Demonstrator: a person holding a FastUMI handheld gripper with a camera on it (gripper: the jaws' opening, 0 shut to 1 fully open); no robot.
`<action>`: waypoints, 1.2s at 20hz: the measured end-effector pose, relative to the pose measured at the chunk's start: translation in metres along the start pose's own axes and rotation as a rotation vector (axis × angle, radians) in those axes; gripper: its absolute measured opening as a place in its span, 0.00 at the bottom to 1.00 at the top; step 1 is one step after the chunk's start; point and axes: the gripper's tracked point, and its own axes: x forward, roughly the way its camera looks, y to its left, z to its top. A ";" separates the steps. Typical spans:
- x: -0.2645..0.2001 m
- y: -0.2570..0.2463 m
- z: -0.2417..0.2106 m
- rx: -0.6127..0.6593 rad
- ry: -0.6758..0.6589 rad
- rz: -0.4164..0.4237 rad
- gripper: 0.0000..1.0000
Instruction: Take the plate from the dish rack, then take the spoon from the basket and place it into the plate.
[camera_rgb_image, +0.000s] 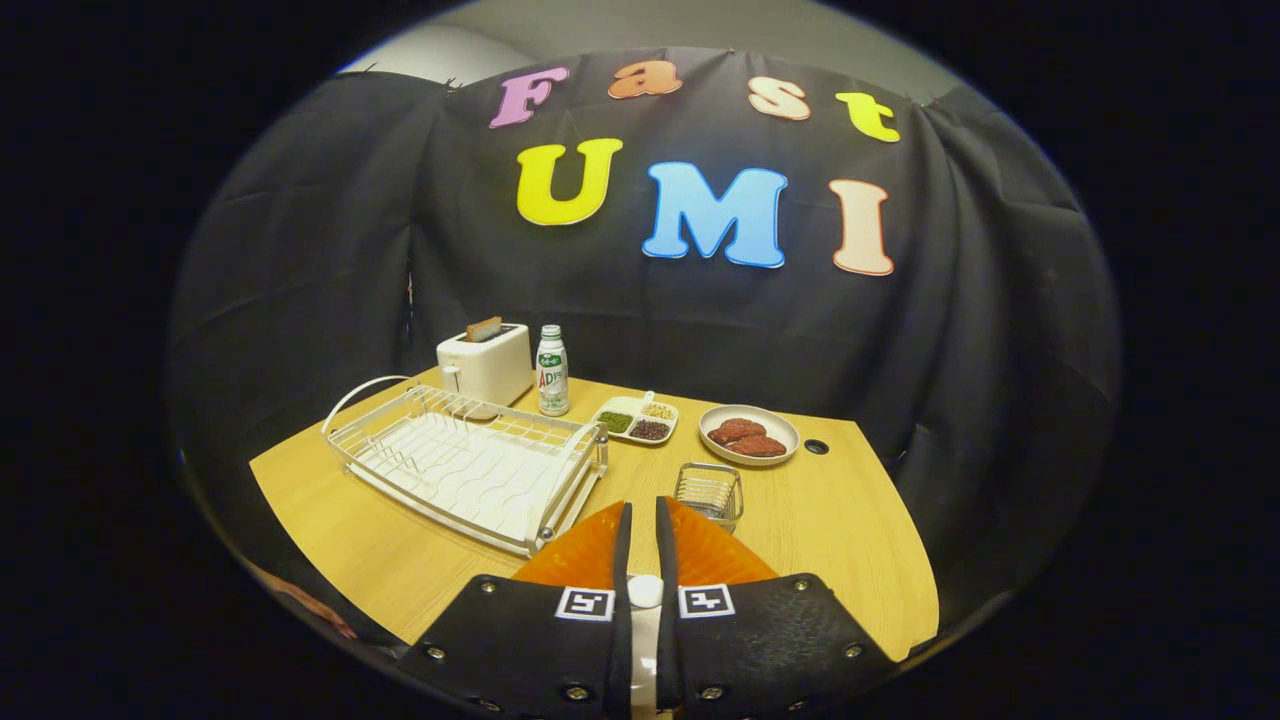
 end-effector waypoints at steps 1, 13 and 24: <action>0.003 0.004 -0.002 -0.002 0.010 0.013 0.09; 0.046 0.044 -0.026 -0.067 0.096 0.166 0.10; 0.057 0.014 -0.013 -0.040 0.059 0.122 0.75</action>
